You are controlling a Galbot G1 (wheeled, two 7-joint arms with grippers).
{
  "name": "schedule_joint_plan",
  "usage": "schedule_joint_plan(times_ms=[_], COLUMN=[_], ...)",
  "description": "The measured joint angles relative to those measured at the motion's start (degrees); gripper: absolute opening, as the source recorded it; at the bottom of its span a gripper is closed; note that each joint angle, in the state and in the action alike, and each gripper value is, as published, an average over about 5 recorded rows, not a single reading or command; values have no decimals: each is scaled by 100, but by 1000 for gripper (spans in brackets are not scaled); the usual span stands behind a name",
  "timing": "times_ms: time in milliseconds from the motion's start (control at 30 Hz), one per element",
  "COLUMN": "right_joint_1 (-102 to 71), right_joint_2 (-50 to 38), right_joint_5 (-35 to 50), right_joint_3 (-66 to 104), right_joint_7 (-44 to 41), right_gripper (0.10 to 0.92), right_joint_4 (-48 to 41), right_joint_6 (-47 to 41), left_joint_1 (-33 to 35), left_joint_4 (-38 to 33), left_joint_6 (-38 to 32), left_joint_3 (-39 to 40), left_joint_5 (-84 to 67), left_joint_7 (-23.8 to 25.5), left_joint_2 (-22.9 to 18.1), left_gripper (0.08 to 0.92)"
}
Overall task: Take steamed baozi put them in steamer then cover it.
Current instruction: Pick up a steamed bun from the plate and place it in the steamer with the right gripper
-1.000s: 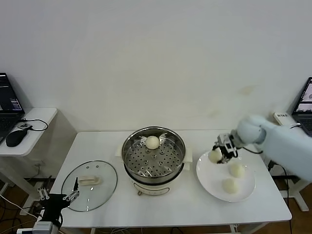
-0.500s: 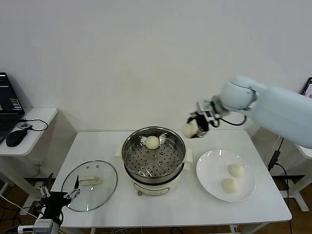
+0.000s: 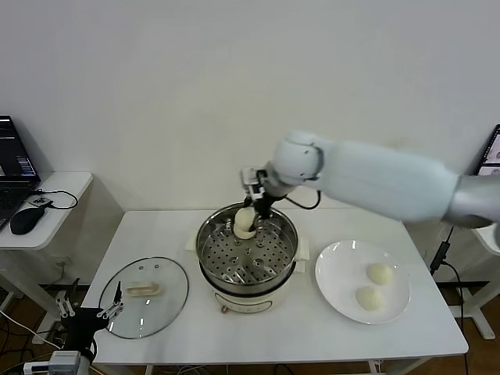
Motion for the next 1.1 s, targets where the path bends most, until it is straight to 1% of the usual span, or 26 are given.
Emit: schedule_joint_plan(times_ms=[200,500,1033,1100], right_joint_1=[-270,-523,-801,-812], right_joint_2=[370,683,1052,1055], right_joint_5=[19,18,-67,-83], right_joint_3=[-66,-124,-32,-15], right_joint_7=[87,234,398,394], right_gripper=[636,636,637,656], right_joint_4=[-260,-516,-940,-958], right_joint_6=[-181,-312,-357,-358], left_joint_1=[17,39,22,24], left_joint_4=[11,64,111,107], left_joint_6=[-12,-73,-101,-101], left_joint_3=[-27,-85,-130,-131], left_joint_5=[16,5,16,19], left_joint_7=[1,-1,-1,-1], left_joint_2=[-16,12,25,19], left_gripper=[823,823,823,823])
